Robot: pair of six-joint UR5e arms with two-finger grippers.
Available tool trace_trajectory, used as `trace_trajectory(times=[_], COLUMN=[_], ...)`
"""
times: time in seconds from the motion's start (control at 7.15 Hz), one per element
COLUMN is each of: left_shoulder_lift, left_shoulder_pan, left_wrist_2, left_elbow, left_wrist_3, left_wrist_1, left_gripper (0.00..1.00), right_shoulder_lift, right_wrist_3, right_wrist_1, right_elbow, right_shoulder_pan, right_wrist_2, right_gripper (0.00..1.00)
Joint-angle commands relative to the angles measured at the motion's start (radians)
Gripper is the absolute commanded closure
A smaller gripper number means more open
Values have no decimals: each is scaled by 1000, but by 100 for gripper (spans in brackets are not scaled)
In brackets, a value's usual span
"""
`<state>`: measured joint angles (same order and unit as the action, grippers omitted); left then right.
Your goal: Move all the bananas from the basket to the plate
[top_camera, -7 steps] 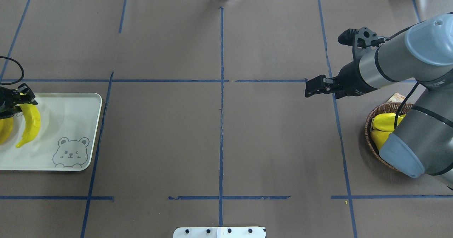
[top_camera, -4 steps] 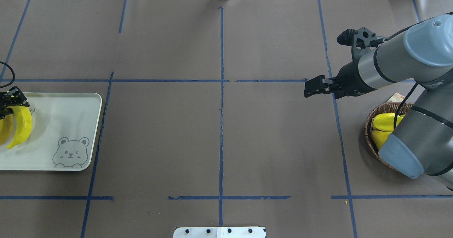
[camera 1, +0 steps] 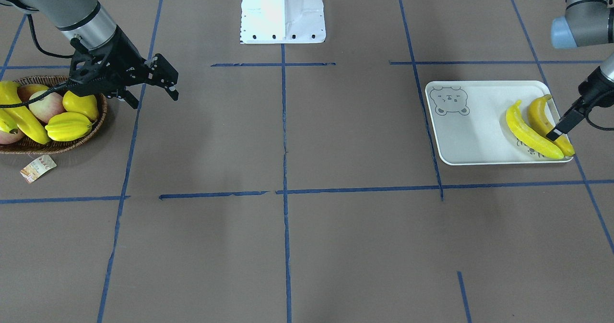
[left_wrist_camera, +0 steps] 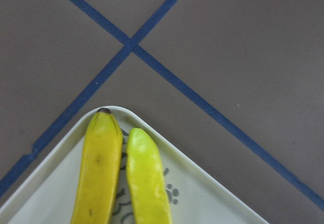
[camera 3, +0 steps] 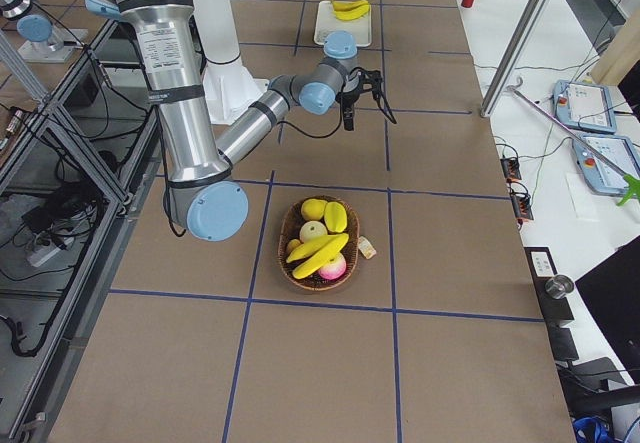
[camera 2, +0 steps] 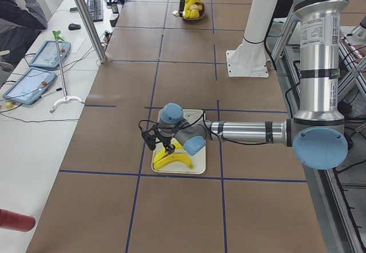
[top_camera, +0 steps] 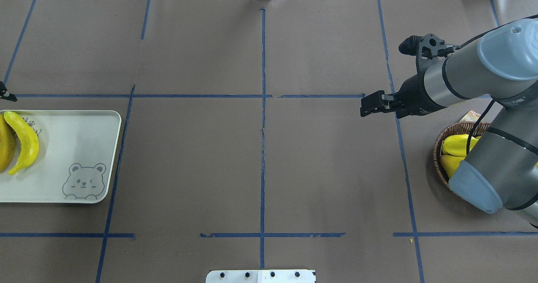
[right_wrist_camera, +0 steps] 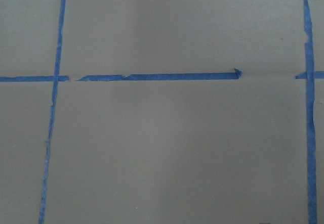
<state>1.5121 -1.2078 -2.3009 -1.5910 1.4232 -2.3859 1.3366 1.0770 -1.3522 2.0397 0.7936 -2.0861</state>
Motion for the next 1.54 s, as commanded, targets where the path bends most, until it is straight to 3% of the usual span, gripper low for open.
trace_trajectory(times=[0.0, 0.42, 0.84, 1.12, 1.4], left_shoulder_lift=[107, 138, 201, 217, 218], left_shoulder_pan=[-16, 152, 260, 275, 304], left_wrist_2=[-46, 7, 38, 40, 81], left_elbow=[-58, -197, -214, -213, -214], left_wrist_3=[-6, 5, 35, 45, 46], left_wrist_1=[4, -4, -6, -6, -6], left_gripper=[0, 0, 0, 0, 0], right_shoulder_lift=[38, 201, 414, 579, 610], right_wrist_3=[-8, -274, -561, -659, -911], right_wrist_1=[1, 15, 43, 273, 350], right_elbow=[5, 40, 77, 39, -74], right_shoulder_pan=[13, 80, 191, 251, 381], right_wrist_2=[-5, -14, -58, -98, -207], right_gripper=[0, 0, 0, 0, 0])
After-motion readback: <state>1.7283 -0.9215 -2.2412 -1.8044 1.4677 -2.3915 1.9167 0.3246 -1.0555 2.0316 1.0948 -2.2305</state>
